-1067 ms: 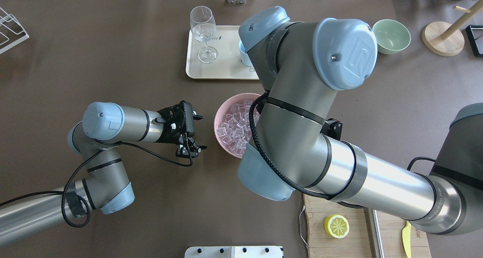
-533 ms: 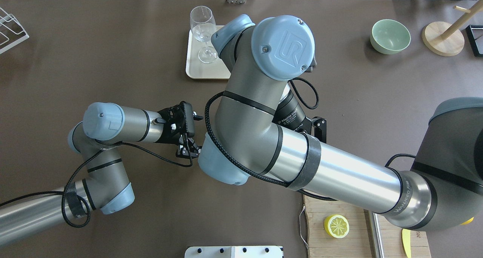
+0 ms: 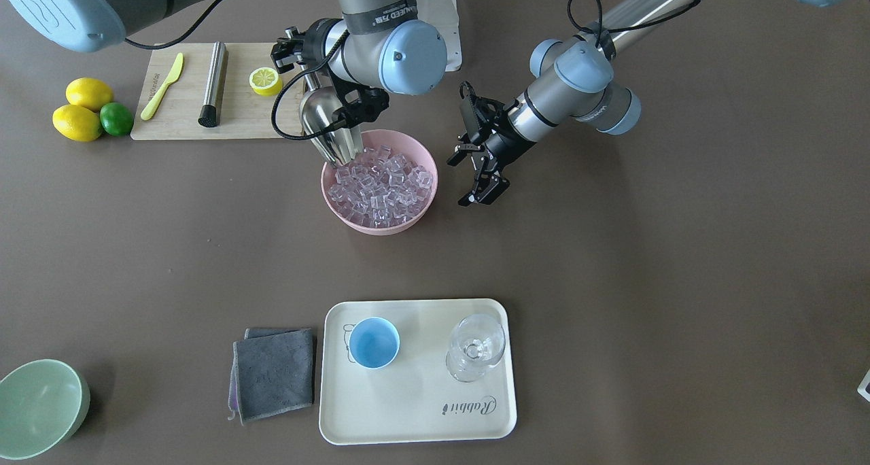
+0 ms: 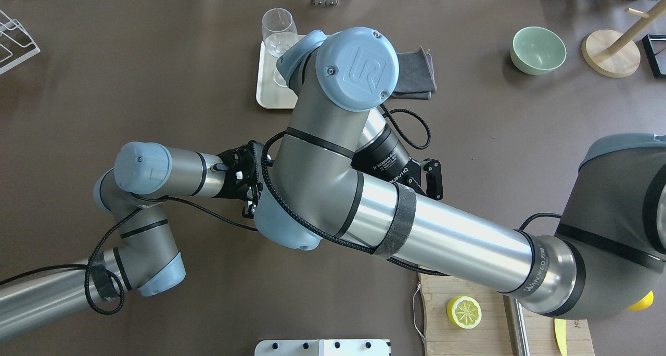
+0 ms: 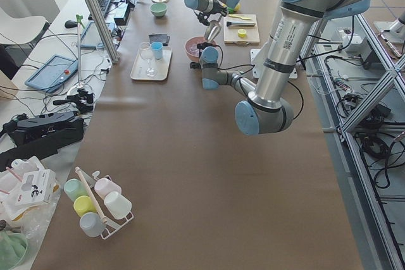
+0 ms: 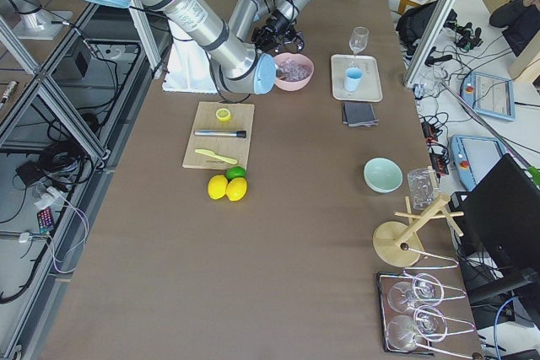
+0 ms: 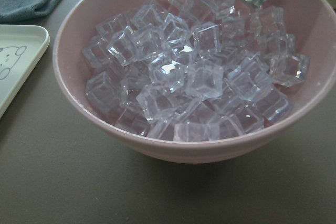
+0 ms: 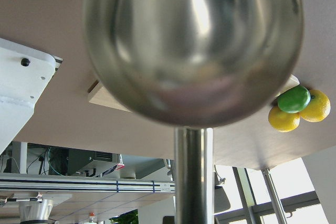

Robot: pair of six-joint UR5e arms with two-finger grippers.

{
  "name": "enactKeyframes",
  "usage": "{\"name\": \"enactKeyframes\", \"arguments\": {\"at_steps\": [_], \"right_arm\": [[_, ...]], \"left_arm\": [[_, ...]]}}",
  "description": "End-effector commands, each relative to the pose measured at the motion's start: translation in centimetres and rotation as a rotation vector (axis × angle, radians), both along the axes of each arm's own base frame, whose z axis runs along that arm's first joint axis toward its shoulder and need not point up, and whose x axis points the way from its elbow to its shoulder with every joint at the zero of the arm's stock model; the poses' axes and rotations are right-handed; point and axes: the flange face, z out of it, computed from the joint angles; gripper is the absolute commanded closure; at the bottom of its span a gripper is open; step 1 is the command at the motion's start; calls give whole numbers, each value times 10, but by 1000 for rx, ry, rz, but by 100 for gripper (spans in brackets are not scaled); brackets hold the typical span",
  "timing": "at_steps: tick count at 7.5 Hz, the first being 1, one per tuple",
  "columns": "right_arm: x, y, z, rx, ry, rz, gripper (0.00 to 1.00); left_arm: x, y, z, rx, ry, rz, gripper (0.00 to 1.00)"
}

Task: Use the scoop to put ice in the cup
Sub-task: 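Reposition the right arm above the bowl, tilting the scoop downward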

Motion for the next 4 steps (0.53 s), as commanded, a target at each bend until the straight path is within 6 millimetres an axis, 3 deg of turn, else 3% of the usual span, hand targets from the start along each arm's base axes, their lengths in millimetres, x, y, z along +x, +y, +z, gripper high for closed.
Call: {"name": "enactKeyframes", "arguments": {"at_steps": [1,4], "right_arm": [[-18,-9,11,16,3,-19,100],[-35,-20,23,42,-29,-18,100]], "left_arm": [[0,0,0,0,0,0,1],[0,0,0,1,1,0,1]]}}
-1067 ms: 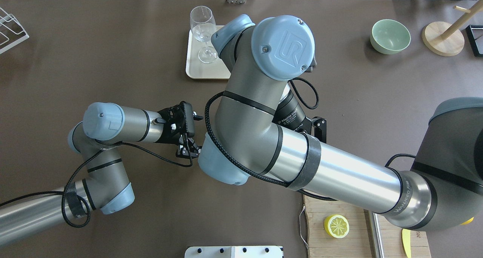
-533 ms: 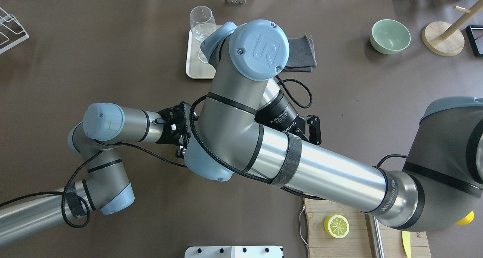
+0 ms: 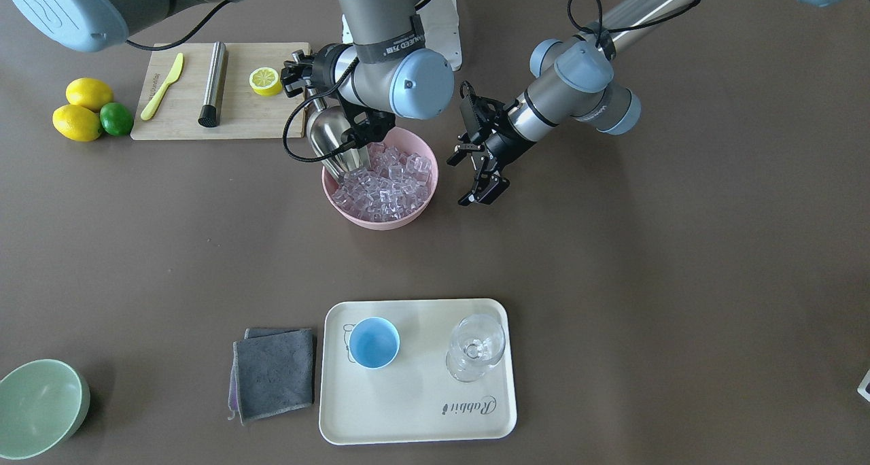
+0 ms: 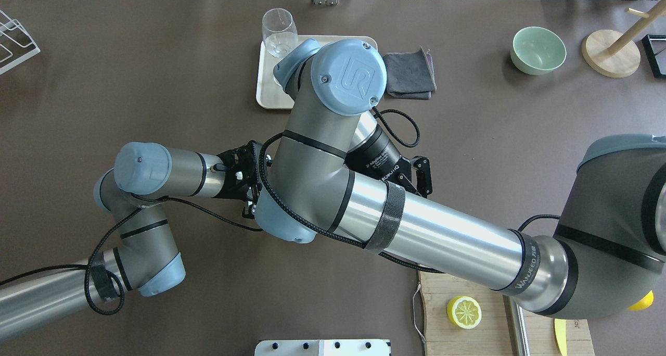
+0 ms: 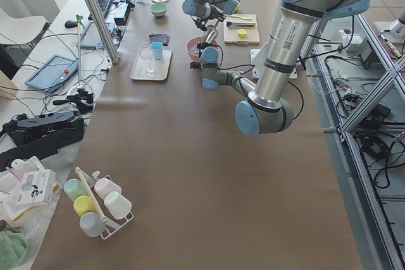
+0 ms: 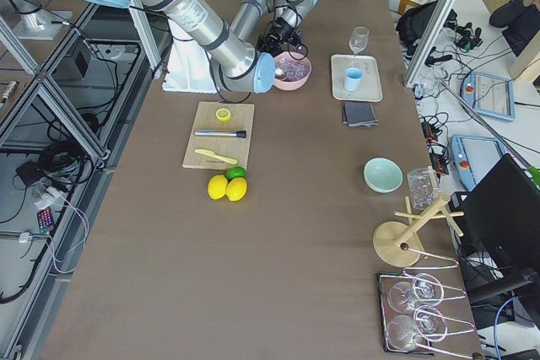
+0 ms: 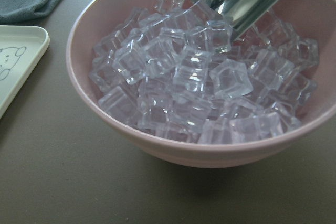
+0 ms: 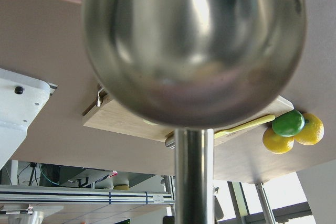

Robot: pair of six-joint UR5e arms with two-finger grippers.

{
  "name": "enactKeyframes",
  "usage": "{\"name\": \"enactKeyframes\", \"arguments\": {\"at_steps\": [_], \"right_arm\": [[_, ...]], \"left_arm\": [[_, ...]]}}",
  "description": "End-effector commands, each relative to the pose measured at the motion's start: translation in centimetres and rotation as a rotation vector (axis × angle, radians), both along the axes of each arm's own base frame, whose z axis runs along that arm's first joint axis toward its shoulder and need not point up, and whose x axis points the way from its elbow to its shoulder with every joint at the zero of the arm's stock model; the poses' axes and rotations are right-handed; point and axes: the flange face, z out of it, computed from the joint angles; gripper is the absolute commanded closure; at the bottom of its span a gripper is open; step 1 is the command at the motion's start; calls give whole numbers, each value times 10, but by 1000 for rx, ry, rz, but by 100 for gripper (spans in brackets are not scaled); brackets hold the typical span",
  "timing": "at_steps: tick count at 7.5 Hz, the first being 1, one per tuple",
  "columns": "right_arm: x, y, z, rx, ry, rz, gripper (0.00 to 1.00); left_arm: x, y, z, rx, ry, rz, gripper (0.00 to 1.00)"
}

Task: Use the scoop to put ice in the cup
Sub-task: 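Reposition the right arm above the bowl, tilting the scoop downward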

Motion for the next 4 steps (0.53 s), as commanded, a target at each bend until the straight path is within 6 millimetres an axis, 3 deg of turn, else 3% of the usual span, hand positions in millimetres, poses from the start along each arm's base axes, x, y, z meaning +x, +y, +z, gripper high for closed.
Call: {"name": "enactKeyframes", "arguments": {"at_steps": [1,4], "right_arm": [[-16,-9,13,29,-41,5,100],[-25,-13,20,63,-98,11,100]], "left_arm": [[0,1,-1,1,1,2,1],[-1,2,3,1,1,2,1]]}}
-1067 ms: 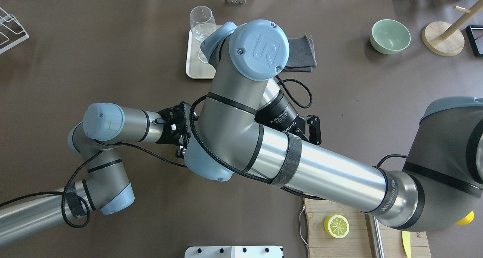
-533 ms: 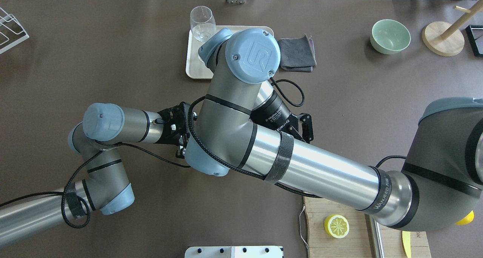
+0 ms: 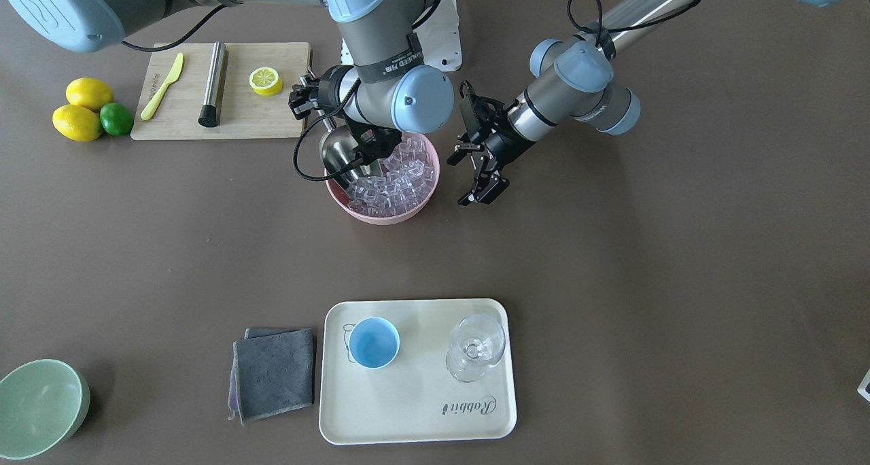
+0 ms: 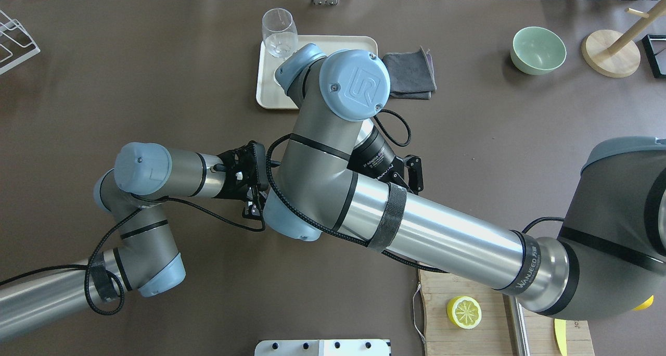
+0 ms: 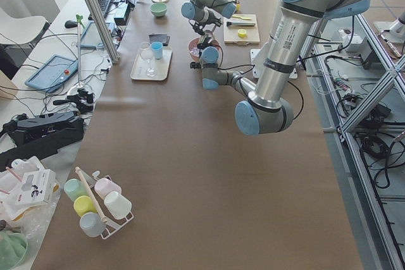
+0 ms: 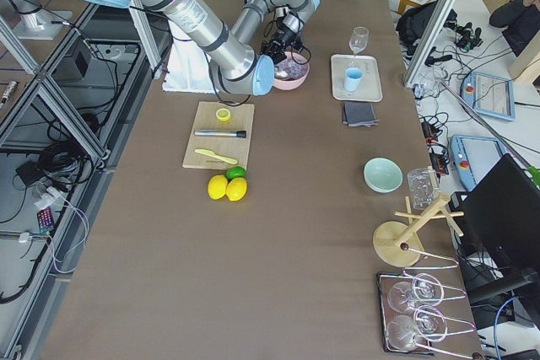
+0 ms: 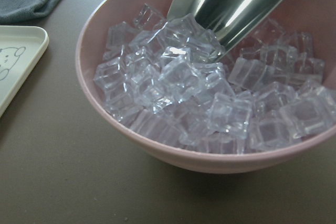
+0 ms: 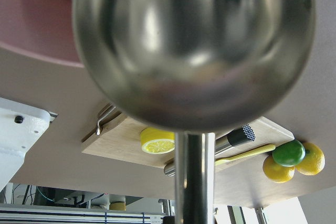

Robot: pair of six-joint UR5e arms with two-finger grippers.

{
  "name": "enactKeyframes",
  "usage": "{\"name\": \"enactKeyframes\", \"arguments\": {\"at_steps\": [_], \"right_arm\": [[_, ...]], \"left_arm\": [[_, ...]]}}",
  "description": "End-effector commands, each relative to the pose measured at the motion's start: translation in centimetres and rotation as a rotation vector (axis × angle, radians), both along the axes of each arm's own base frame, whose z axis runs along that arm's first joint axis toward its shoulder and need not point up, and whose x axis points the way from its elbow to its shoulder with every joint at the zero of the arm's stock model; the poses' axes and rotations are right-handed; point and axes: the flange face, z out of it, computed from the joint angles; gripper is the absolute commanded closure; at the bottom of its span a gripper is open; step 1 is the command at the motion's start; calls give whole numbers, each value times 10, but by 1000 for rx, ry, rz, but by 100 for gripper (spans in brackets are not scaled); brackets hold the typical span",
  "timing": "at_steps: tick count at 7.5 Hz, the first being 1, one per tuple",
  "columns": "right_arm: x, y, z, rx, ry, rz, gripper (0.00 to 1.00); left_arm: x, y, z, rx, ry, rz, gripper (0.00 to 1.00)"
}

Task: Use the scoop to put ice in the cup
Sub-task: 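Reposition the right arm above the bowl, tilting the scoop downward, then dig the scoop into the ice cubes with the right gripper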

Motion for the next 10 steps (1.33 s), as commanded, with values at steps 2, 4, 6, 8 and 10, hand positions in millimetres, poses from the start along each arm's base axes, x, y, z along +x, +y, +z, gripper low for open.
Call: {"name": "enactKeyframes", "arguments": {"at_steps": [2,4,6,8,10], "right_arm": [[-11,-3,13,51,-85,2,100],[-5,5,26,93,-154,-2,100],[5,15,36,131,-209,-5,100],[22,28,48,229,-290,9,100],[28,35,43,308,-314,16,100]], "left_arm": [[-1,1,3,1,2,1,1],[-1,1,3,12,-2,2,1],[0,2,4,59,-12,11,1],[0,2,3,60,-11,11,1],[0,3,4,59,-12,14,1]]}}
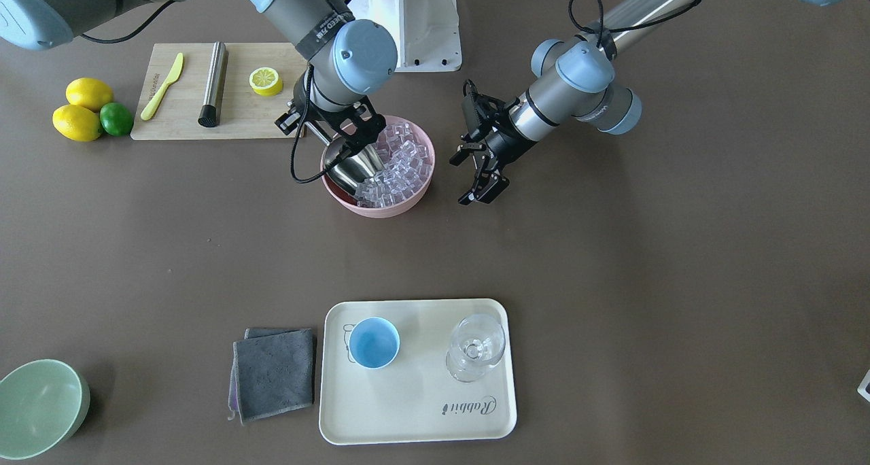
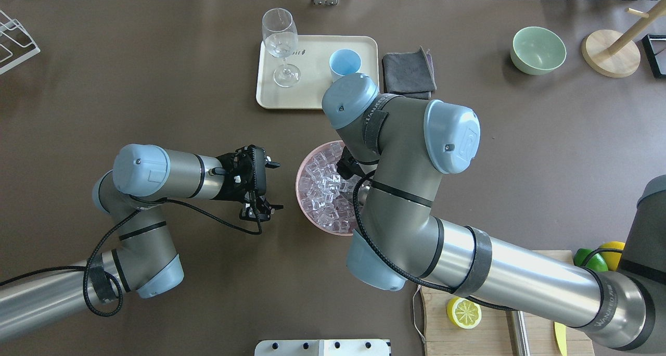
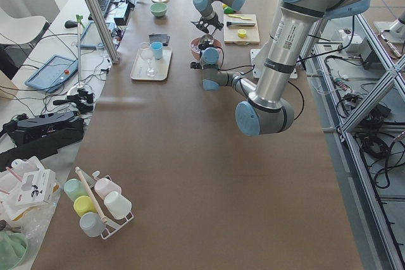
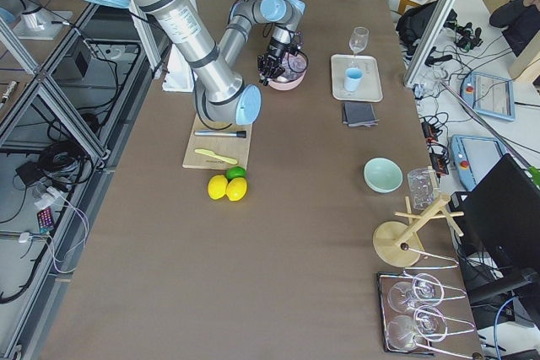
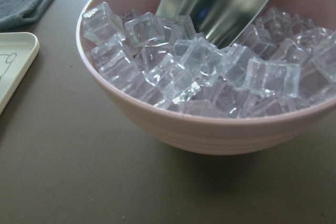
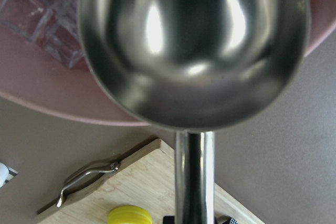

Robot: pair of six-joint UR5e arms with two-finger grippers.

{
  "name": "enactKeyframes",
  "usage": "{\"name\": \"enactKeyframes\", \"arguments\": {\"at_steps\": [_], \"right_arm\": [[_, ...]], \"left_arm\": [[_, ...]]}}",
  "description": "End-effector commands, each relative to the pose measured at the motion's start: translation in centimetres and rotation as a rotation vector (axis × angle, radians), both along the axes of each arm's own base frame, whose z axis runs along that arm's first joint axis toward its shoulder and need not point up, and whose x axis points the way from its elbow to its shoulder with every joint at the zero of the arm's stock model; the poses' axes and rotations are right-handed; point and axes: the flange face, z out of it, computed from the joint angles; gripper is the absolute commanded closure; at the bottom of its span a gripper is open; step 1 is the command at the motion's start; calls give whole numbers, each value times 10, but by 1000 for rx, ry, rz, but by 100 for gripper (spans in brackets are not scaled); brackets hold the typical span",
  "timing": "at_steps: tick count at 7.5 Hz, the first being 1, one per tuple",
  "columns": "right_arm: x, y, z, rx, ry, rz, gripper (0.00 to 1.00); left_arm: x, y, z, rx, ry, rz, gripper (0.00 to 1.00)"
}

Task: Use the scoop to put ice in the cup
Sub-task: 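Dig the scoop into the ice cubes with the right gripper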

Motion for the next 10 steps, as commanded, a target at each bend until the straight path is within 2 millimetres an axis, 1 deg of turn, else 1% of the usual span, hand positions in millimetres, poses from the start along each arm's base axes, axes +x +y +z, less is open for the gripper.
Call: {"name": "enactKeyframes", "arguments": {"at_steps": [1,3,4,5,7,8,9,10], "right_arm": [[7,5,-2,91,-59,13,100],[12,7,12,172,-118,19,100],[11,11,23,205,-136,40,100],[14,16,27,234,-156,41,100],[20,22,24,266,-182,41,100],[30,27,27,289,-215,43,100],[38,31,26,303,-242,47,100],[39,31,27,316,-252,50,100]], "left_arm": [[1,2,0,1,1,4,1],[1,3,0,5,5,6,1],[2,4,0,3,5,8,1],[2,4,0,3,5,8,1],[2,4,0,5,5,8,1],[2,4,0,5,5,8,1],[2,5,0,3,6,21,1],[2,5,0,2,5,21,1]]}}
